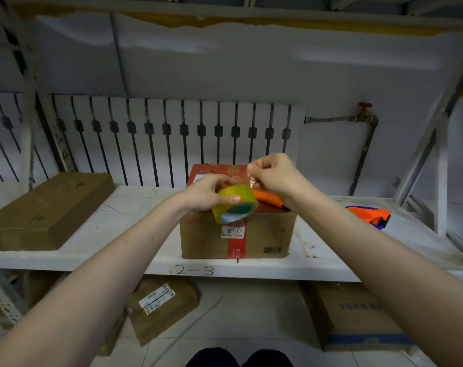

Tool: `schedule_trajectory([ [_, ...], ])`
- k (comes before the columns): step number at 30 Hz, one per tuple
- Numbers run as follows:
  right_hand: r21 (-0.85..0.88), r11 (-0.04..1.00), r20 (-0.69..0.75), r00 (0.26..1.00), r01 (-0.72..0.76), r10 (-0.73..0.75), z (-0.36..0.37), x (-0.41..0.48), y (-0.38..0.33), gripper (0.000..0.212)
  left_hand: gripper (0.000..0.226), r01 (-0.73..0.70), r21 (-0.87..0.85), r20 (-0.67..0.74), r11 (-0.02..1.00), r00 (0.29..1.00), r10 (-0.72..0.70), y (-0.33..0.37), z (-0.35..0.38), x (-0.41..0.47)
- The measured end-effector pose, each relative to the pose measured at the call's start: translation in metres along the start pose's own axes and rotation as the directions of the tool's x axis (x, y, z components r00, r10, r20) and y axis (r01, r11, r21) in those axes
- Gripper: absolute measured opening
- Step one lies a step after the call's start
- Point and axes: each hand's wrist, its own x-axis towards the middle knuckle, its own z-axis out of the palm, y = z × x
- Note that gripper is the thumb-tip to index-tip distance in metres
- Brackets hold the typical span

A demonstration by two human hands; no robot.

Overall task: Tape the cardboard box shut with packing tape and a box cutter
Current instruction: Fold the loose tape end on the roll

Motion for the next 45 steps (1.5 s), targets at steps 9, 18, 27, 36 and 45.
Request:
schedule_trajectory([
  [9, 0.443, 0.852, 0.112, 0.960, -0.278, 0.255, 0.044, 0.073, -0.027, 0.018, 0.049, -0.059, -0.137, -0.335, 0.989, 0.942, 0.009, -0.010, -0.024, 0.025],
  [18, 0.683, 0.630, 0.166, 0.919, -0.369, 0.357, 0.056, 0.096, -0.028, 0.028, 0.037, -0.120, -0.208, -0.612, 0.971, 0.790, -0.033, -0.017, -0.022, 0.037],
  [27, 0.700, 0.556, 0.217, 0.875, -0.448, 0.433, 0.048, 0.107, -0.023, 0.008, 0.003, -0.102, -0.210, -0.674, 0.972, 0.736, -0.069, -0.021, -0.031, 0.044],
  [36, 0.750, 0.449, 0.297, 0.853, -0.487, 0.429, 0.039, 0.101, -0.021, 0.015, 0.005, -0.046, -0.164, -0.634, 0.985, 0.770, -0.070, -0.017, -0.029, 0.058],
  [45, 0.420, 0.871, 0.023, 0.963, -0.253, 0.269, 0.007, 0.102, -0.028, 0.025, 0.006, 0.020, -0.126, -0.640, 0.992, 0.763, -0.097, -0.023, -0.037, 0.058],
])
